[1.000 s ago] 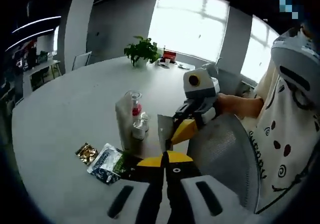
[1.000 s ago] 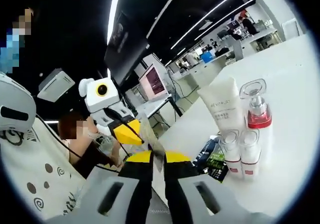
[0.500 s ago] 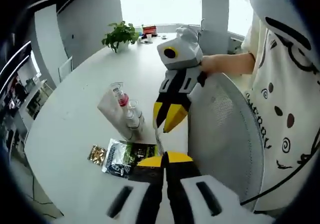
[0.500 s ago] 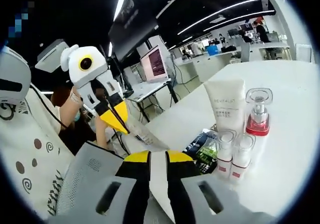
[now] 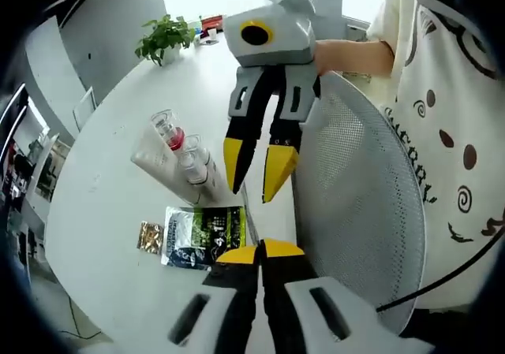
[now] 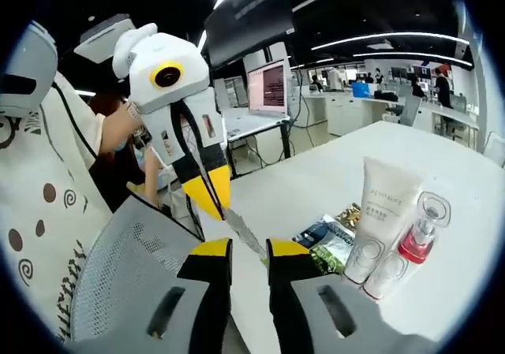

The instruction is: Arrange the skincare products in the storage area until every visible bottle or jar stands upright without overlapping.

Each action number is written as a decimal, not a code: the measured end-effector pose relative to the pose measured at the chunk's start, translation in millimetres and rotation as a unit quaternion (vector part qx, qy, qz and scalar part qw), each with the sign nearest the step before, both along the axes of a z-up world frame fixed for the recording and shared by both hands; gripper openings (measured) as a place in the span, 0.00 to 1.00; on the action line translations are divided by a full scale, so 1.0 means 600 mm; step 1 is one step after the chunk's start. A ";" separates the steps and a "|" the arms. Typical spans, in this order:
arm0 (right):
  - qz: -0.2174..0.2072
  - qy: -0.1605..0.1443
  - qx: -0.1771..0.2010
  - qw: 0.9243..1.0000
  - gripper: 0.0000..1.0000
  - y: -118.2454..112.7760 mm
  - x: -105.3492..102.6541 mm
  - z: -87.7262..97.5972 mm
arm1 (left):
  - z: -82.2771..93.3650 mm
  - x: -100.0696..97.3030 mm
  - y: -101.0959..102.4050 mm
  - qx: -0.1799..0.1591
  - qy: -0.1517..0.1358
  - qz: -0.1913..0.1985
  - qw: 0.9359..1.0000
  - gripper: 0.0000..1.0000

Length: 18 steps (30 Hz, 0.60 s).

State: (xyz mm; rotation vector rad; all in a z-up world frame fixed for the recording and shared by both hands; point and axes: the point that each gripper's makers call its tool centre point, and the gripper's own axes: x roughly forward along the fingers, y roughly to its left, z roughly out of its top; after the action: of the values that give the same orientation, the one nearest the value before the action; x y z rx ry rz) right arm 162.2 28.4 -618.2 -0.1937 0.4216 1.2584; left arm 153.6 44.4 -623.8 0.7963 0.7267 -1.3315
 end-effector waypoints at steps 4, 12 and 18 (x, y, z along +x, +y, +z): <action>0.021 -0.022 -0.021 0.999 0.14 0.012 -0.003 -0.002 | -0.005 -0.003 -0.002 0.012 -0.006 -0.011 1.000 0.00; 0.049 -0.028 -0.033 0.998 0.06 0.022 -0.005 -0.010 | -0.011 -0.005 0.007 0.015 -0.013 -0.012 1.000 0.00; 0.069 -0.033 -0.048 0.996 0.03 0.035 -0.008 -0.020 | -0.019 0.002 0.020 0.017 -0.015 0.005 1.000 0.00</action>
State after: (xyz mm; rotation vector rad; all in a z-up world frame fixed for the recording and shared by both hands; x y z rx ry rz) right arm 157.7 49.7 -630.2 -0.3504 0.4180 1.3650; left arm 154.6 56.4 -635.2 0.8362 0.7301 -1.2980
